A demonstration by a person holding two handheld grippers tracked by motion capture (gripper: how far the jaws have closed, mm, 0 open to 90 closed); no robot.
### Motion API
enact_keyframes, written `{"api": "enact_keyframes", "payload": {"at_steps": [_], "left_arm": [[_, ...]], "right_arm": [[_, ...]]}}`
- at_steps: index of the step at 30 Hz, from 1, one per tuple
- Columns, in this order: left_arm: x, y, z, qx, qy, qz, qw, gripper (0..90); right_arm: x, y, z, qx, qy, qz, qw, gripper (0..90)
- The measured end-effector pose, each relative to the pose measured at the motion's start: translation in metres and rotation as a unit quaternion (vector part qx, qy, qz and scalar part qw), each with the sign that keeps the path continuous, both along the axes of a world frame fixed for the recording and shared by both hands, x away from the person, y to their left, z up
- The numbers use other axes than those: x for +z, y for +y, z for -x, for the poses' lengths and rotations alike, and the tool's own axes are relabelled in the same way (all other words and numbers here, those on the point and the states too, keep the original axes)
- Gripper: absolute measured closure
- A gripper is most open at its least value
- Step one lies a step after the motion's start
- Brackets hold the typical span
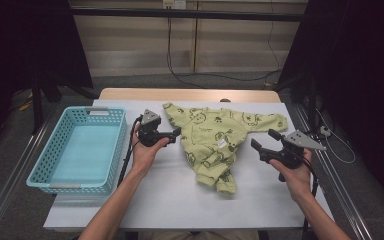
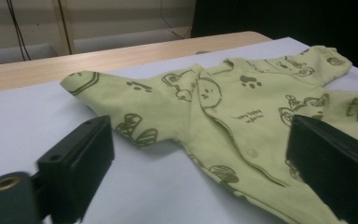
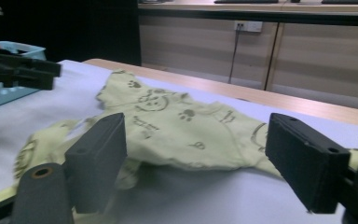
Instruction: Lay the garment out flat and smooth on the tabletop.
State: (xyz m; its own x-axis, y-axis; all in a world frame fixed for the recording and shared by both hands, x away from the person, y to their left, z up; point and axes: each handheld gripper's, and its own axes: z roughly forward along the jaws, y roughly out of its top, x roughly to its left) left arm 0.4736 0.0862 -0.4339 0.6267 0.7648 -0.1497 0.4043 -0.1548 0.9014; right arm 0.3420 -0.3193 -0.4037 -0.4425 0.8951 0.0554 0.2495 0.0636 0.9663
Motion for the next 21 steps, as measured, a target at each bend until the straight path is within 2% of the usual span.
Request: {"api": "enact_keyframes", "payload": {"at_steps": [1,3,4,5,6,7,8,9,10,12,13,14,16,17,18,19,20,21], "left_arm": [[-0.001,-0.002,-0.002,0.011,0.002,0.001,0.9999,4.9],[-0.002,-0.002,-0.006,0.015,0.004,-0.012,0.9998,4.8],[-0.002,-0.002,-0.009,0.016,-0.005,-0.02,0.9997,4.8],[-0.001,0.001,-0.012,0.009,-0.008,-0.041,0.9991,4.7],[-0.003,-0.003,-0.014,0.025,-0.001,-0.008,0.9996,4.6],[-0.002,0.002,-0.017,0.013,0.003,-0.04,0.9991,4.6],[-0.003,0.0,-0.019,0.023,0.004,-0.024,0.9994,4.7],[-0.004,-0.001,-0.021,0.032,0.016,-0.013,0.9993,4.7],[-0.006,-0.001,-0.024,0.031,0.015,-0.008,0.9994,4.7],[-0.009,0.001,-0.028,0.041,0.03,-0.012,0.9987,5.5],[-0.009,0.006,-0.031,0.036,0.031,-0.046,0.9978,5.5],[-0.011,0.004,-0.033,0.048,0.035,-0.023,0.9979,5.5],[-0.01,0.006,-0.038,0.059,0.034,-0.027,0.9973,6.5],[-0.01,0.01,-0.042,0.052,0.033,-0.048,0.9969,7.8],[-0.01,0.008,-0.043,0.064,0.039,-0.032,0.9967,9.1],[-0.01,0.01,-0.047,0.055,0.034,-0.056,0.9963,11.1],[-0.011,0.01,-0.05,0.054,0.035,-0.058,0.9962,13.9],[-0.013,0.008,-0.053,0.061,0.038,-0.051,0.996,17.3]], "right_arm": [[0.0,0.002,0.005,0.002,0.002,-0.003,1.0,17.8],[0.0,0.004,0.013,0.007,-0.004,0.001,1.0,14.7],[0.0,0.006,0.018,0.007,-0.002,0.002,1.0,12.5],[0.001,0.008,0.023,0.007,-0.004,-0.001,1.0,10.8],[0.0,0.01,0.028,0.008,-0.003,-0.001,1.0,9.1],[0.0,0.012,0.033,0.01,0.0,-0.004,0.9999,7.1],[-0.001,0.014,0.037,0.012,-0.003,0.004,0.9999,5.5],[-0.002,0.017,0.042,0.014,0.003,-0.003,0.9999,5.1],[-0.003,0.018,0.046,0.02,0.007,-0.003,0.9998,5.1],[-0.006,0.021,0.051,0.034,0.014,0.007,0.9993,5.1],[-0.007,0.022,0.054,0.032,0.009,0.009,0.9994,5.0],[-0.008,0.024,0.056,0.035,0.009,0.006,0.9993,4.7],[-0.01,0.026,0.06,0.039,0.008,0.015,0.9991,5.0],[-0.01,0.027,0.062,0.044,0.006,0.018,0.9988,5.0],[-0.01,0.028,0.065,0.047,0.006,0.022,0.9987,5.0],[-0.009,0.029,0.068,0.048,0.005,0.027,0.9985,5.0],[-0.009,0.029,0.071,0.049,0.004,0.028,0.9984,4.9],[-0.01,0.029,0.074,0.05,0.002,0.03,0.9983,4.5]]}}
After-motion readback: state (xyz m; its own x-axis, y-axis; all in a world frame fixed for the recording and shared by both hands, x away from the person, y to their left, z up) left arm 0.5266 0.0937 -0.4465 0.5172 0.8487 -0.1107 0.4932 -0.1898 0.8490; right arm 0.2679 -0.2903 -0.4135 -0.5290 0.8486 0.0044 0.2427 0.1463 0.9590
